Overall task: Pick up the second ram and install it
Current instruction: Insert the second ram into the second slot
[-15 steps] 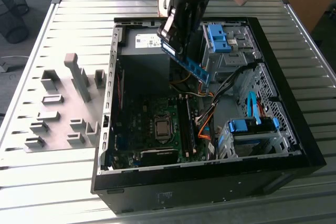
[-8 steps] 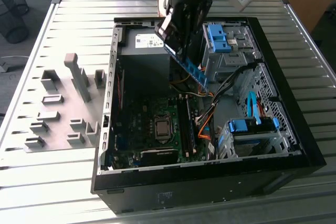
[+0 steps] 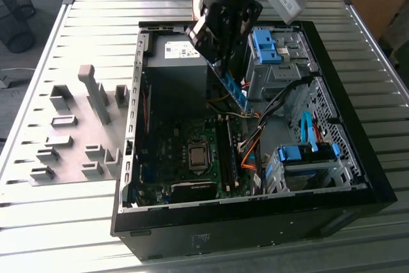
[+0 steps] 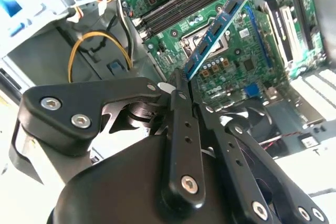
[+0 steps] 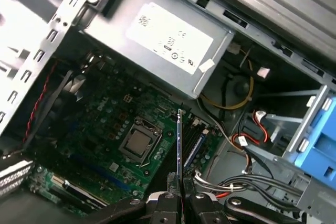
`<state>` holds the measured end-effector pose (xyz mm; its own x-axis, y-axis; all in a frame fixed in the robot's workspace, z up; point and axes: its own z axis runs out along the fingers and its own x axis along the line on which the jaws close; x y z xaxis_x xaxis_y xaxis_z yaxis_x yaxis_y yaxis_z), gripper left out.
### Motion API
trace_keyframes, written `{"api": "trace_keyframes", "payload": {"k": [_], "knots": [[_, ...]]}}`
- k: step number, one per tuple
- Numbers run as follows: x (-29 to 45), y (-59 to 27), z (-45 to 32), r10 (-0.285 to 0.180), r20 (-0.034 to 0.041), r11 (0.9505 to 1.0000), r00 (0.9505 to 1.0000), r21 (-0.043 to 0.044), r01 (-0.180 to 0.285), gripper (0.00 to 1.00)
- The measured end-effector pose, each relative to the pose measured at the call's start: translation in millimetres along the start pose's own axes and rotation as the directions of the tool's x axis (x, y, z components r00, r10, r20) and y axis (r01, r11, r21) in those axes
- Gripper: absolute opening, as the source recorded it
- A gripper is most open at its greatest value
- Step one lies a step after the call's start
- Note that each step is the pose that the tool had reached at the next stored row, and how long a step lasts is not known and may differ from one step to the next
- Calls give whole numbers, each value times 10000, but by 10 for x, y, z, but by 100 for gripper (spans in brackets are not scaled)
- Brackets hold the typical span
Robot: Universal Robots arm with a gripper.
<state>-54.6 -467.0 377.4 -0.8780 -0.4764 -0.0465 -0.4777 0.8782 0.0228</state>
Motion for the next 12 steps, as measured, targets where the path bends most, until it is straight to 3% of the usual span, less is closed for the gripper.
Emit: {"api": "trace_keyframes", "payload": {"k": [6,12], "knots": [[0,0,7,1034,28,9946,9946,46,-1034,14],[0,0,12,2051,57,9787,9787,91,-2051,14]]}}
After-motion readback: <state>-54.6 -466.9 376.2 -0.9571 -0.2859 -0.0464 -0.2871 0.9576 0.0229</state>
